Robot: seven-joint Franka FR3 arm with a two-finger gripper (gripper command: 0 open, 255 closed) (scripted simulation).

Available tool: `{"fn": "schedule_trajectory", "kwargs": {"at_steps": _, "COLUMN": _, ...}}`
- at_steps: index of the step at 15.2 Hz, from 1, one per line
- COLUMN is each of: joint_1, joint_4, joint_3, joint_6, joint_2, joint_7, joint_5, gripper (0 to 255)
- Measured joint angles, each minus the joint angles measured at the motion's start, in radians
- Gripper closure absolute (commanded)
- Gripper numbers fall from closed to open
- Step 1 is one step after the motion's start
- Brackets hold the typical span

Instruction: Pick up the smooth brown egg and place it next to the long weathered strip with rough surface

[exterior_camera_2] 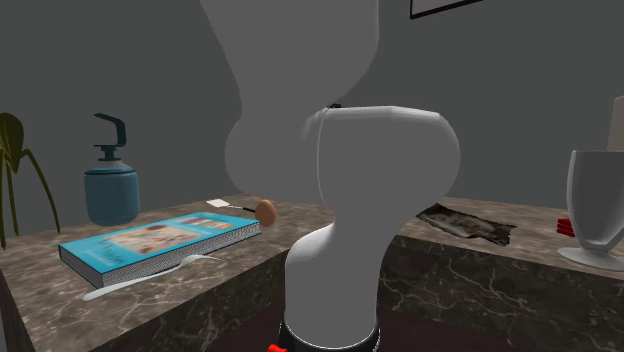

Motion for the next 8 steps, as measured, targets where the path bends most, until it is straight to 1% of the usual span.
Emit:
{"fn": "schedule_trajectory", "kwargs": {"at_steps": 3, "joint_1": 0.023, "joint_4": -0.015, "joint_3": 0.097, "joint_6": 0.073, "joint_2": 0.044, "joint_7": 0.077, "joint_5": 0.025, "gripper": 0}}
{"fn": "schedule_trajectory", "kwargs": {"at_steps": 6, "joint_1": 0.028, "joint_4": -0.029, "joint_3": 0.192, "joint_6": 0.162, "joint_2": 0.109, "joint_7": 0.148, "joint_5": 0.034, "gripper": 0}}
{"fn": "schedule_trajectory", "kwargs": {"at_steps": 8, "joint_1": 0.017, "joint_4": -0.011, "joint_3": 0.266, "joint_6": 0.217, "joint_2": 0.175, "joint_7": 0.206, "joint_5": 0.028, "gripper": 0}}
